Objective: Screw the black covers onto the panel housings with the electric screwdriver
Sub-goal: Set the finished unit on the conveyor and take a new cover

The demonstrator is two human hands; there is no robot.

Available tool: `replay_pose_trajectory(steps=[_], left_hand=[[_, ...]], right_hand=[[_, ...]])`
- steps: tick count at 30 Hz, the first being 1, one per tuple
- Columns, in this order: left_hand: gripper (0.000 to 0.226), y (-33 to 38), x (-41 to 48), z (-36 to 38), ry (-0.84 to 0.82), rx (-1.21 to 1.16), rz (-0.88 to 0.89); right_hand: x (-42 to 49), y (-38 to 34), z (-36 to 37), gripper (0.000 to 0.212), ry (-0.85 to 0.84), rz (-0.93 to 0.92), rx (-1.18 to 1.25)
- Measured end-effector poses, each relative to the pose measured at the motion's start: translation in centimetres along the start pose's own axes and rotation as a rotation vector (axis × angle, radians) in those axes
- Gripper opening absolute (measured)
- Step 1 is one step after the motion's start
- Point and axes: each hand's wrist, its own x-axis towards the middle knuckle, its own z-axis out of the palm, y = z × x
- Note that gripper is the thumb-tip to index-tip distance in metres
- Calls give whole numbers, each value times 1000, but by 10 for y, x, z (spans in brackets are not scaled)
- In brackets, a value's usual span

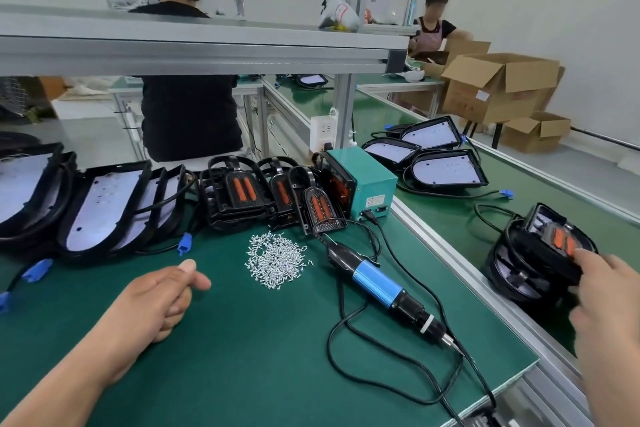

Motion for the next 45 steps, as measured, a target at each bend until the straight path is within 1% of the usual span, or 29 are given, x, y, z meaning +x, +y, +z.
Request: replay_pose_trajectory(steps=[2, 5, 8, 10, 11, 14, 16, 18, 19, 22, 26, 31, 33, 36, 39, 41, 43, 45], left_hand=[[63, 1, 0, 1, 3, -3, 3], [63, 1, -1, 2, 4, -3, -3], [61, 2, -2, 2, -1, -27, -3], [60, 3, -3, 3, 4, -30, -3], [59, 4, -3, 3, 7, -29, -5], [54, 7, -5, 5, 3, -26, -11], [50, 10, -6, 6, 4, -25, -15], [41, 11, -7, 7, 3, -19, -24], [37, 11, -7, 7, 6, -16, -29], [33, 12, -7, 8, 39, -15, -54], [28, 13, -4, 8, 115, -91, -87], [22, 15, 1, 5, 268, -295, -145], [21, 16, 2, 1, 323, -400, -162], [22, 17, 2, -5, 411, -555, -181], [21, 16, 3, -10, 486, -661, -172], [20, 15, 3, -13, 514, -703, -162], [20, 14, 4, -14, 524, -723, -157], [21, 13, 4, -13, 533, -735, -153]], right_hand=[[8, 6, -5, 27, -3, -1, -32], [1, 4, -6, 26, -18, -43, -135], [-8, 1, -4, 24, -32, -192, -254], [-7, -1, -6, 35, -47, -350, -378], [-8, -4, -4, 38, -69, -401, -421], [-26, -12, 14, 31, -124, -447, -404], [-51, -14, 33, 27, -171, -519, -377], [-80, -17, 50, 33, -249, -575, -388], [-97, -21, 58, 32, -285, -593, -391], [-147, -28, 87, 19, -417, -624, -364], [-216, -31, 138, 10, -753, -677, -346], [-301, -30, 222, 12, -1164, -776, -327], [-333, -32, 260, 15, -1281, -801, -307], [-378, -36, 322, 19, -1353, -844, -269], [-414, -41, 378, 31, -1370, -866, -280], [-434, -43, 408, 37, -1378, -884, -267], [-452, -46, 432, 36, -1385, -890, -254], [-467, -47, 455, 39, -1397, -879, -261]])
